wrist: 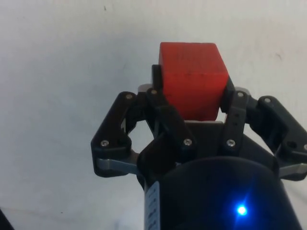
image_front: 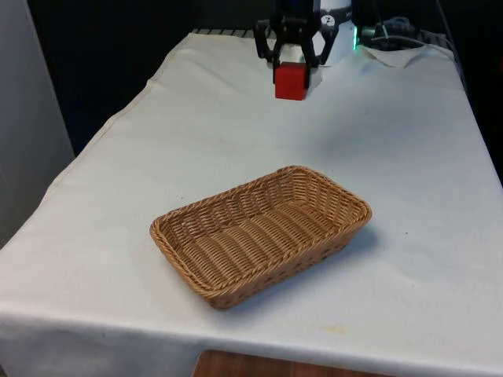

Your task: Pick up the cube and place it into the basket.

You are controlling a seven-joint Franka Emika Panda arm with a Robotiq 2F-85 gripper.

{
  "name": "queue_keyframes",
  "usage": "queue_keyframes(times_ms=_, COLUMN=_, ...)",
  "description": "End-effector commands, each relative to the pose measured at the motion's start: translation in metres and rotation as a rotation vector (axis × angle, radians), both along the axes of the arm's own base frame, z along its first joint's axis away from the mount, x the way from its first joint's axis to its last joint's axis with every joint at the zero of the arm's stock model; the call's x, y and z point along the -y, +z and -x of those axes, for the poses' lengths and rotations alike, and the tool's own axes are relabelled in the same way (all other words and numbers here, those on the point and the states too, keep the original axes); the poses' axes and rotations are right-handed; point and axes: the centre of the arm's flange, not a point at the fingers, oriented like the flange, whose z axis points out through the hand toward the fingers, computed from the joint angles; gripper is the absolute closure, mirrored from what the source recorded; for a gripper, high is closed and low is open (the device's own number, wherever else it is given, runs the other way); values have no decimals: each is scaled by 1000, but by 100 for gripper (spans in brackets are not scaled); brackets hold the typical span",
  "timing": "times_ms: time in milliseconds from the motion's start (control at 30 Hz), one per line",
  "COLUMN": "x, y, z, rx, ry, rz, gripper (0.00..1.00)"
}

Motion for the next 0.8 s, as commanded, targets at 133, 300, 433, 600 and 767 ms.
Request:
queue_keyframes(times_ms=133, x=-1, y=13, z=-14, rx=-3, ry=0, rz=-16, gripper=100)
queue_keyframes(times_ms=300, x=-2, y=25, z=-27, rx=-1, ry=-1, rz=-21, gripper=100)
queue_keyframes(times_ms=433, x=-1, y=34, z=-37, rx=2, ry=-4, rz=-27, gripper=100)
queue_keyframes(times_ms=600, x=-2, y=44, z=-51, rx=9, ry=-5, rz=-35, gripper=100)
queue_keyframes(times_ms=767, x=-3, y=48, z=-61, rx=21, ry=-9, rz=-30, gripper=100)
